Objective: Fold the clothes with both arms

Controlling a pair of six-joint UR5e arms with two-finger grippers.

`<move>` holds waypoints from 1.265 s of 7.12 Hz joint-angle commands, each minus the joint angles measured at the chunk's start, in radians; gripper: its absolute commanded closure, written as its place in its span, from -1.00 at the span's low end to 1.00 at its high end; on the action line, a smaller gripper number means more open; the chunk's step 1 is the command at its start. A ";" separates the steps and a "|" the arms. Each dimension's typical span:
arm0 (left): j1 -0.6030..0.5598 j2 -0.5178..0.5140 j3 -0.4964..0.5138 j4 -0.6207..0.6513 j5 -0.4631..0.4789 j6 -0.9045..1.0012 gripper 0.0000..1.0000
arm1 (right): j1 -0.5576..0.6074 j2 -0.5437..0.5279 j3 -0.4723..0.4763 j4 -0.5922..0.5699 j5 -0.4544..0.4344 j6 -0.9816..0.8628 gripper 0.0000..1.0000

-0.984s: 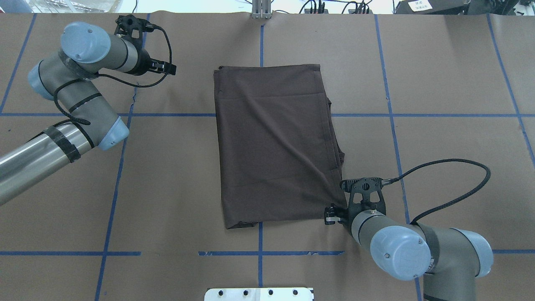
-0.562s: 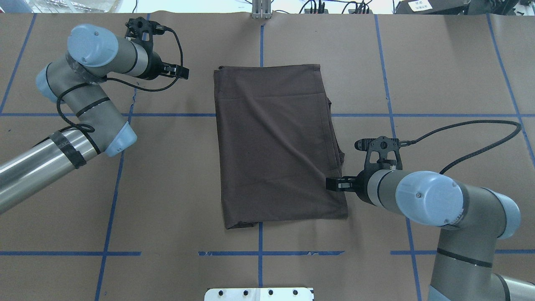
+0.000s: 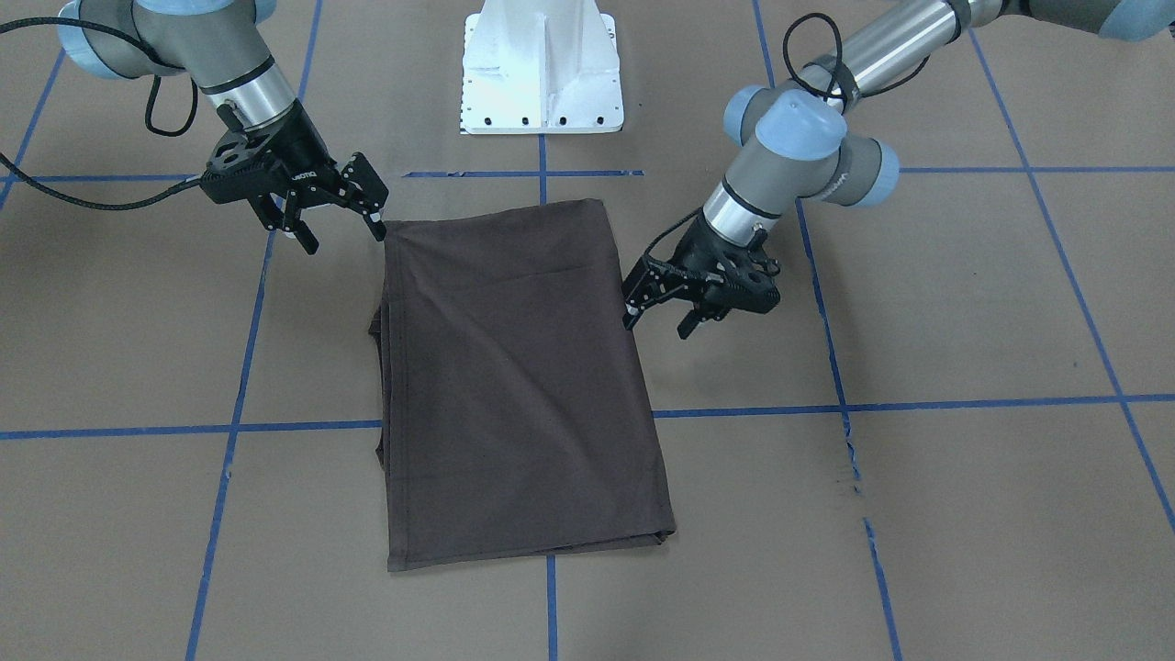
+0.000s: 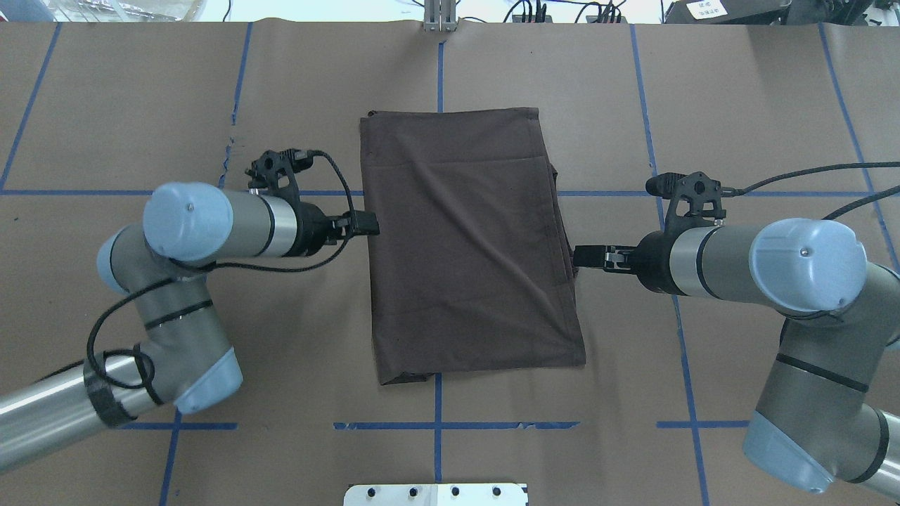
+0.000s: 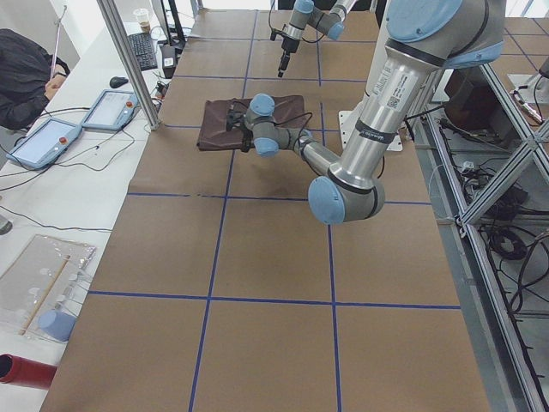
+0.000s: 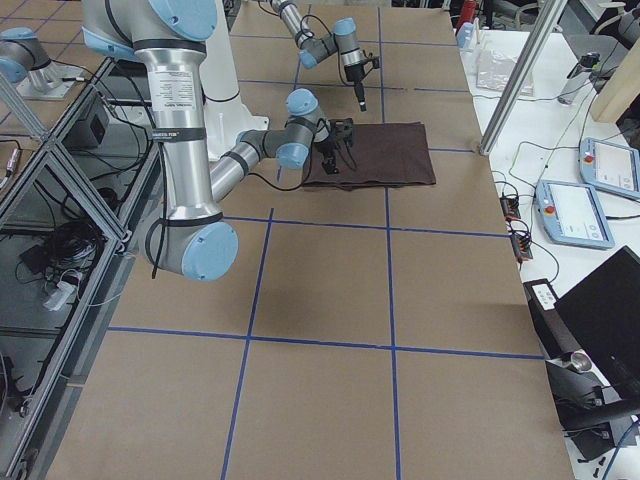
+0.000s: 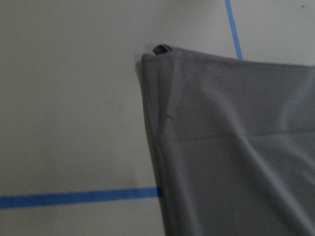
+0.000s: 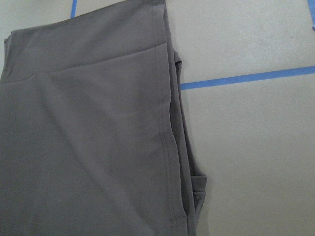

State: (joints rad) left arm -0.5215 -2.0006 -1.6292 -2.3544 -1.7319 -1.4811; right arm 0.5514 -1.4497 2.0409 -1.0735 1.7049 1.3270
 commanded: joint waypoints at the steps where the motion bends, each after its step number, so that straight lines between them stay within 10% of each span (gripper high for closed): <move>1: 0.168 0.066 -0.092 0.004 0.142 -0.177 -0.57 | 0.013 -0.001 -0.002 0.004 0.007 0.012 -1.00; 9: 0.305 0.060 -0.121 0.092 0.215 -0.307 -0.38 | 0.018 -0.004 -0.005 0.004 0.006 0.014 -1.00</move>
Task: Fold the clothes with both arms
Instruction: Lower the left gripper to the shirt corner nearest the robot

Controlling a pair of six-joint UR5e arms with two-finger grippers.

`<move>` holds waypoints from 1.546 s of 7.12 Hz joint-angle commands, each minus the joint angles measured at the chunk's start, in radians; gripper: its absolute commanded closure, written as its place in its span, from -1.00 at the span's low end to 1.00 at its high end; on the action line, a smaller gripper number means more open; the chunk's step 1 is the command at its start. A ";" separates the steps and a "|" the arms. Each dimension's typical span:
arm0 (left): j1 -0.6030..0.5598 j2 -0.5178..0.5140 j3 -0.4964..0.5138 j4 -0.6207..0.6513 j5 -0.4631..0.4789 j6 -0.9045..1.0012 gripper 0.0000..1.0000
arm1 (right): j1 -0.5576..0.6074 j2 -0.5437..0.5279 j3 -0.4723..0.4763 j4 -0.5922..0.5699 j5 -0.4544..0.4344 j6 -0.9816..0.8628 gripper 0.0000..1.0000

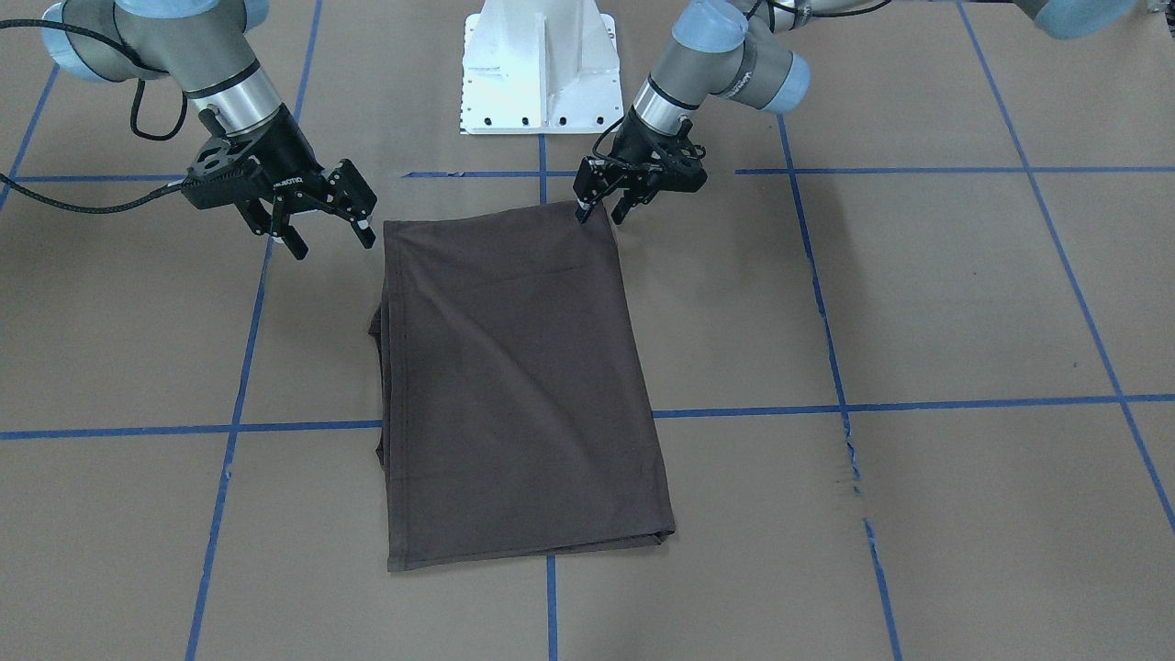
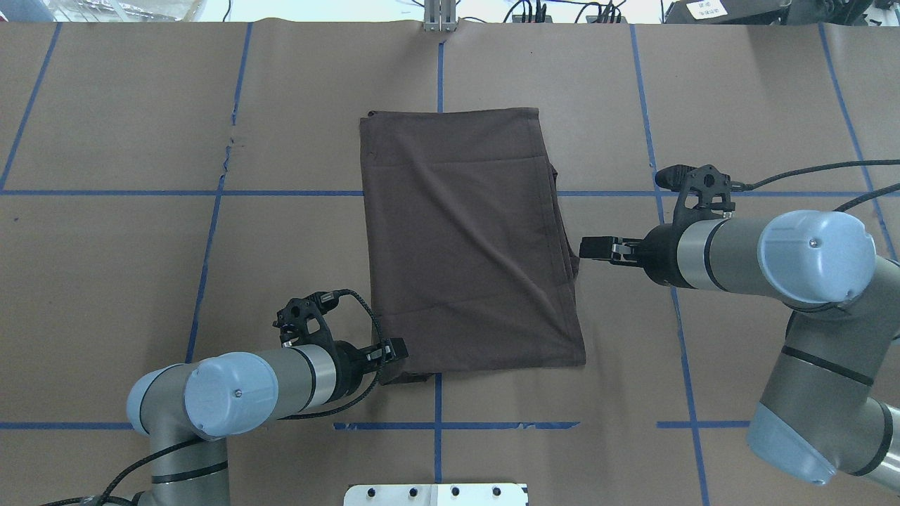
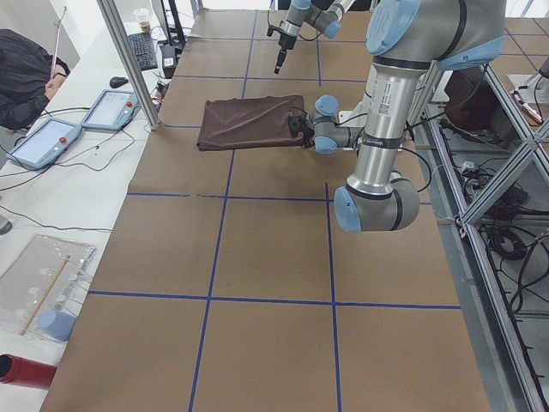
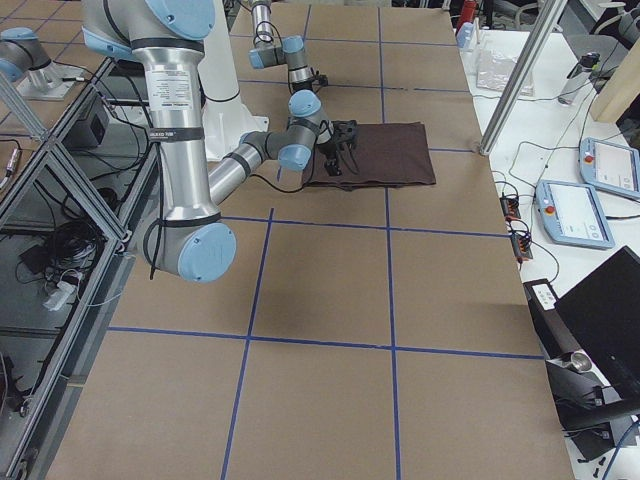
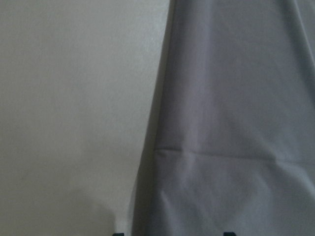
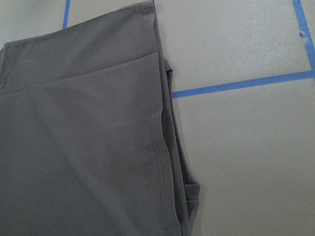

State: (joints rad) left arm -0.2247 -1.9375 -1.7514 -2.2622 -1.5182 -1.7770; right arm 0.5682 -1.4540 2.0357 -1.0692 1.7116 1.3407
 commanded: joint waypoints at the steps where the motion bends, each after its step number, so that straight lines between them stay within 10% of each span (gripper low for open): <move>1: 0.010 -0.003 0.001 0.000 0.001 -0.025 -0.37 | -0.001 0.000 -0.002 0.000 -0.001 0.000 -1.00; 4: 0.022 -0.006 0.000 0.000 0.003 -0.045 -0.01 | -0.001 0.000 -0.008 0.000 -0.001 0.000 -1.00; 7: 0.024 -0.005 -0.003 -0.002 0.001 -0.064 1.00 | -0.001 0.000 -0.014 0.000 -0.001 0.000 -1.00; 11: 0.024 -0.015 -0.007 -0.002 0.004 -0.062 1.00 | -0.004 0.024 -0.046 -0.065 -0.006 0.103 -0.86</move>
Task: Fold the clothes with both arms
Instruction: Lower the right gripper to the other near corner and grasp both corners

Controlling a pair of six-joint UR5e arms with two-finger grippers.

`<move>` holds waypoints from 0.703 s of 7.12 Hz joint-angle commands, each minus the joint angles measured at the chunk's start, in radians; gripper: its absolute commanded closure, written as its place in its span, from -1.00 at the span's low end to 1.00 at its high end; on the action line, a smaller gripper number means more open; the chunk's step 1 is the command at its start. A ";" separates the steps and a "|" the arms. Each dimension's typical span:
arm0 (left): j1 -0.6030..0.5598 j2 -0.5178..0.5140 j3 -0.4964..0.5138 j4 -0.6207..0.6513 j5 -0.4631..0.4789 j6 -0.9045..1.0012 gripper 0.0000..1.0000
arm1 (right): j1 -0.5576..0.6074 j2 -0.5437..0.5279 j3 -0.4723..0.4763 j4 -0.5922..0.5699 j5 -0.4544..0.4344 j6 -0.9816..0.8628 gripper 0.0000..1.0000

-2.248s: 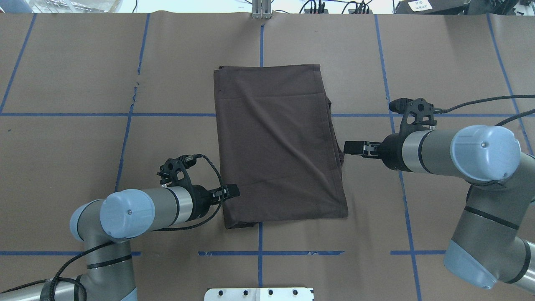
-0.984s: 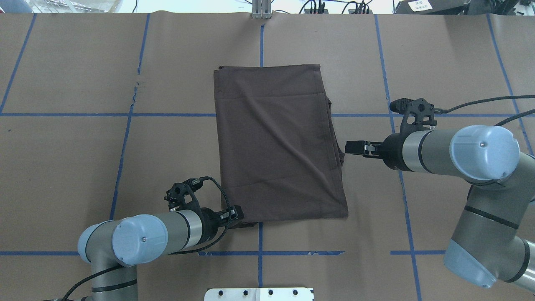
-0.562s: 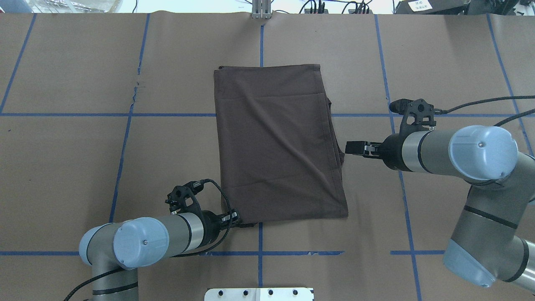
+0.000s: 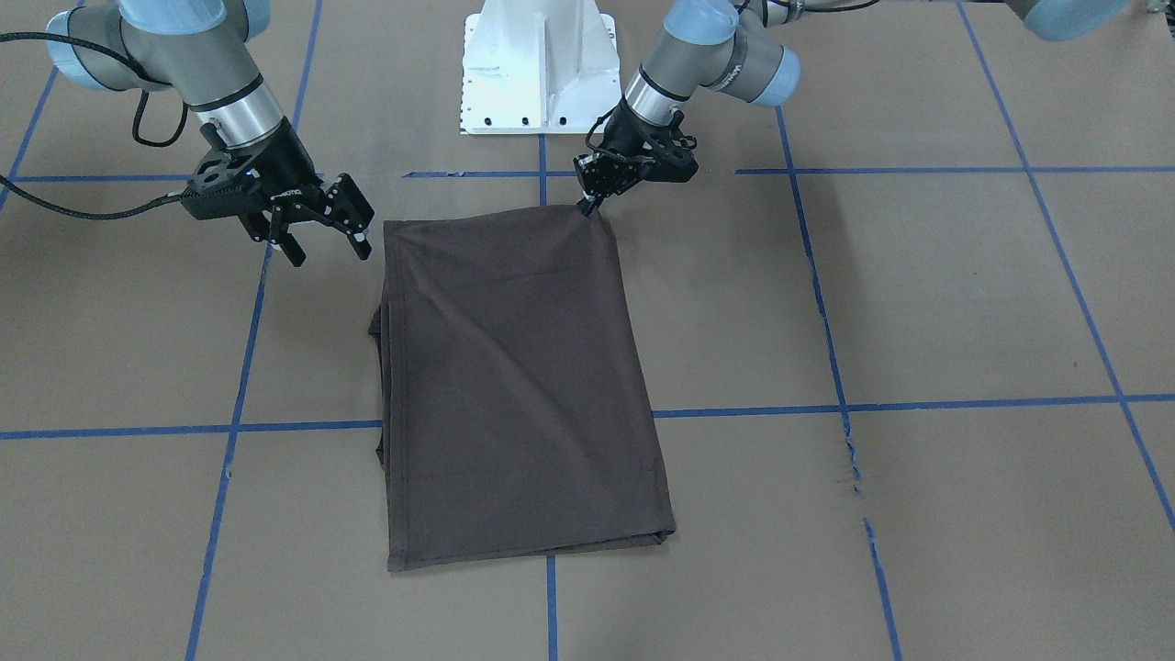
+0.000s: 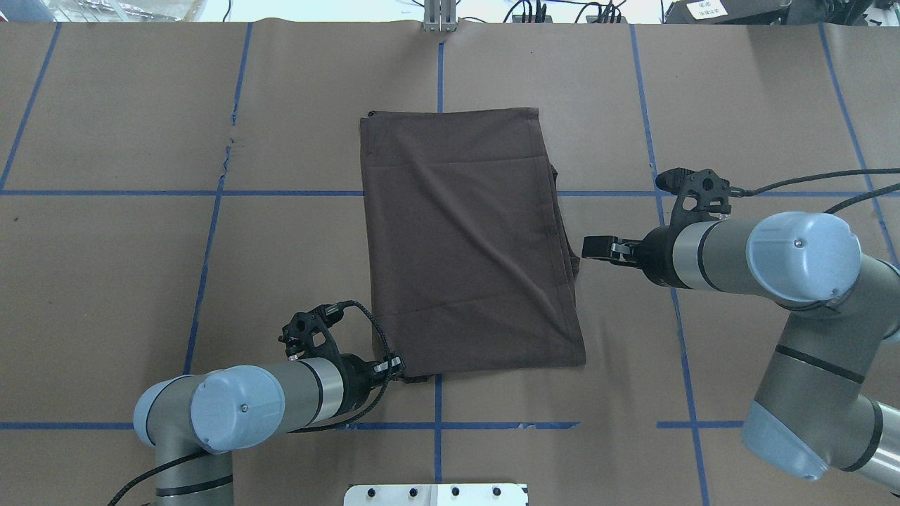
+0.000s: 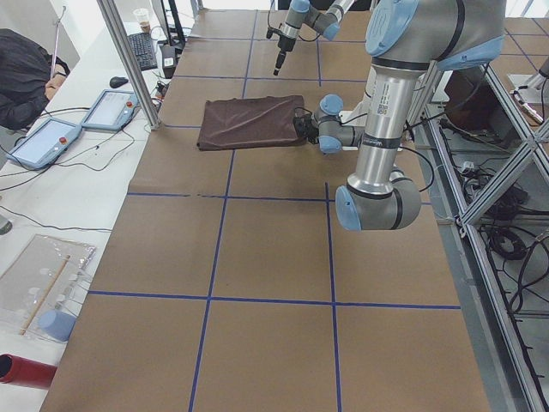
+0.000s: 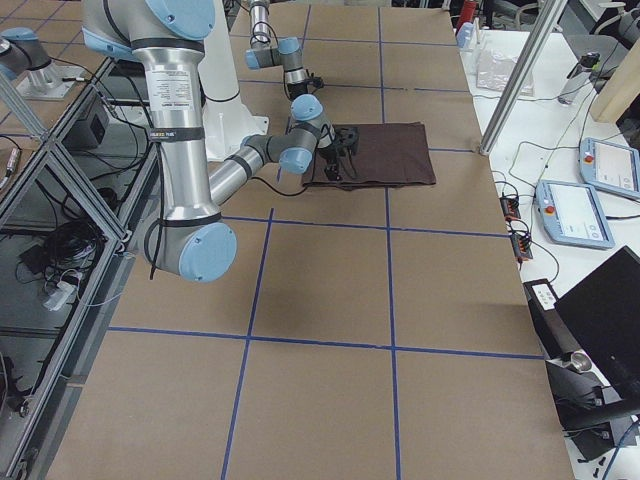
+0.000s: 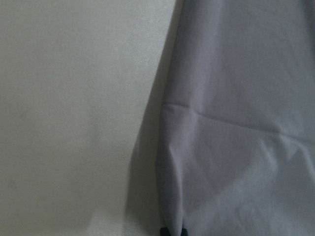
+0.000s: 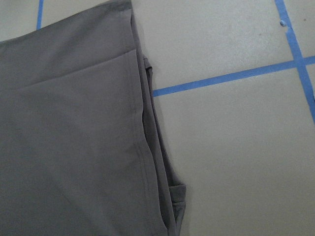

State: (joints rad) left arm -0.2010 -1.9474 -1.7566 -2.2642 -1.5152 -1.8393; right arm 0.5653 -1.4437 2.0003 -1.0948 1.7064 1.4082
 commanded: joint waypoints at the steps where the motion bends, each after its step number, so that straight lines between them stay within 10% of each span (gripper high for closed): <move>1: 0.000 -0.005 0.000 -0.001 0.003 0.000 1.00 | -0.004 0.037 -0.011 -0.095 -0.004 0.099 -0.70; 5: -0.002 0.001 -0.020 -0.005 0.059 0.003 1.00 | -0.076 0.151 -0.054 -0.247 -0.060 0.184 -0.48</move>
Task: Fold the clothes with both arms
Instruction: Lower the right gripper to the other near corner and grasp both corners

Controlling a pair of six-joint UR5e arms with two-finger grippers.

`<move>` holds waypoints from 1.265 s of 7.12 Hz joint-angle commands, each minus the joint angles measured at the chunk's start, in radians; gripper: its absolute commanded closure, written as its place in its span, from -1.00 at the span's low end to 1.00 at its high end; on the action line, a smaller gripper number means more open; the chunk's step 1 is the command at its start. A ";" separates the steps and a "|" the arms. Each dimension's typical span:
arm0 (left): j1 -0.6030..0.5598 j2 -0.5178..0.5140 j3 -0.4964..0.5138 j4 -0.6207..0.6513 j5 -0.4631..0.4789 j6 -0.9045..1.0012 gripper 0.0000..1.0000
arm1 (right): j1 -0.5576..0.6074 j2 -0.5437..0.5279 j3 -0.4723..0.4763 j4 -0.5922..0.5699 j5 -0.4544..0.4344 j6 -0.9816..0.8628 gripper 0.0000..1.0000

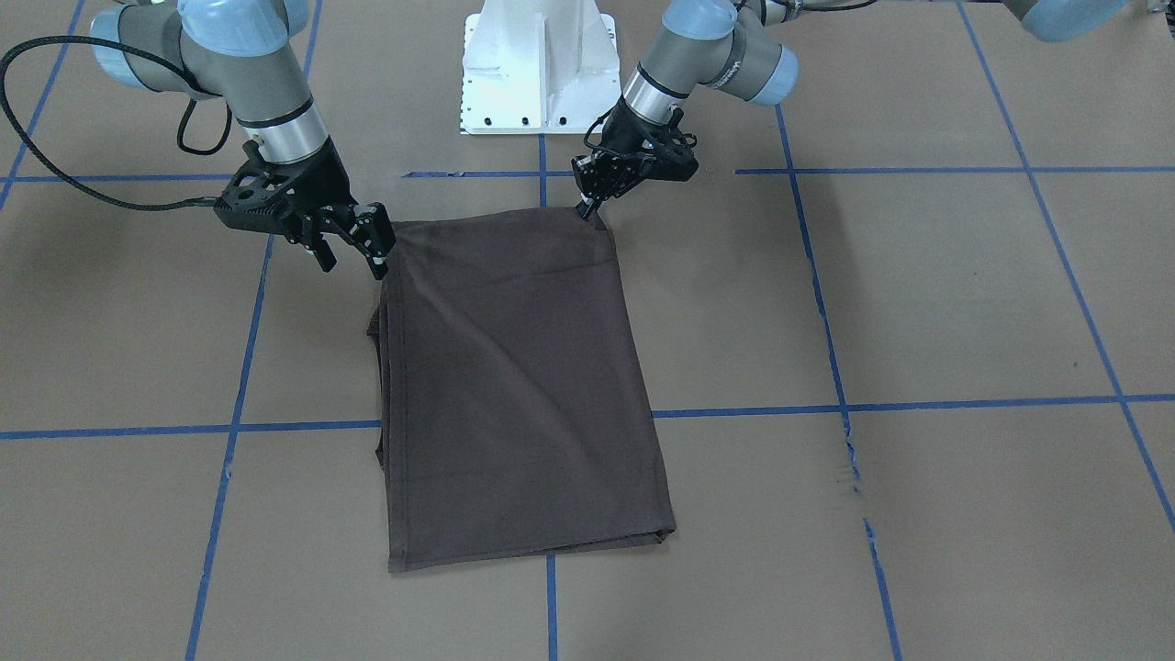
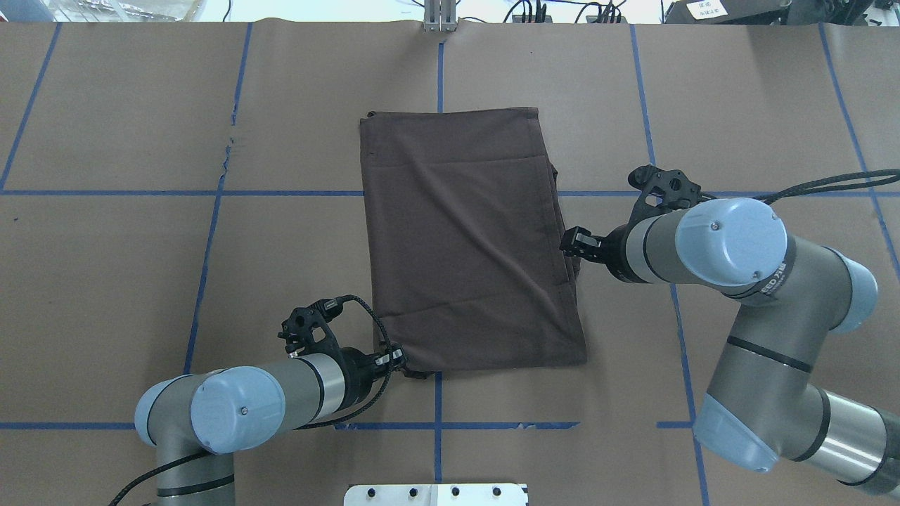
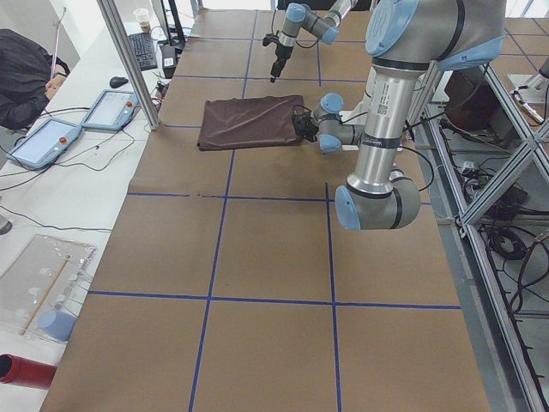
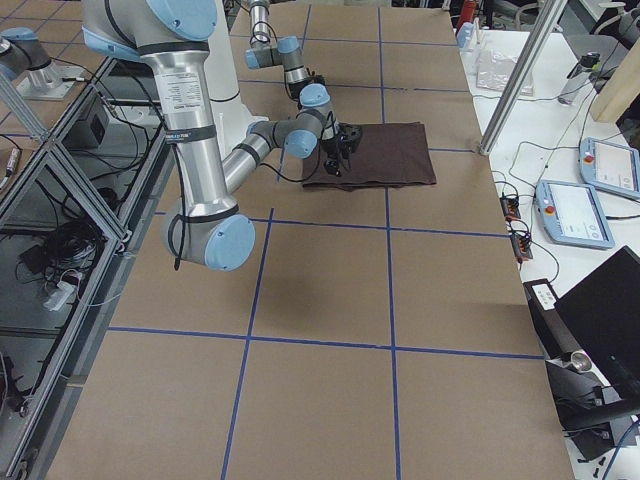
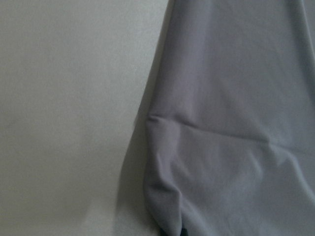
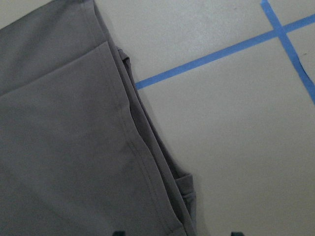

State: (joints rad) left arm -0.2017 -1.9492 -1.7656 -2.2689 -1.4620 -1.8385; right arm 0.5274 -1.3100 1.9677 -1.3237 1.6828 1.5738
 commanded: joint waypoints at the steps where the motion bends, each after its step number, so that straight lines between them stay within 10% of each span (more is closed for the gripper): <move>1: -0.001 0.003 -0.014 -0.001 0.006 0.004 1.00 | -0.065 0.017 -0.026 -0.020 -0.061 0.018 -0.48; 9: -0.001 0.012 -0.051 0.003 0.020 0.013 1.00 | -0.152 0.024 -0.084 -0.017 -0.140 0.017 -0.38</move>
State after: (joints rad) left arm -0.2039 -1.9380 -1.8135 -2.2664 -1.4420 -1.8266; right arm 0.3796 -1.2864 1.8870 -1.3419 1.5464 1.5914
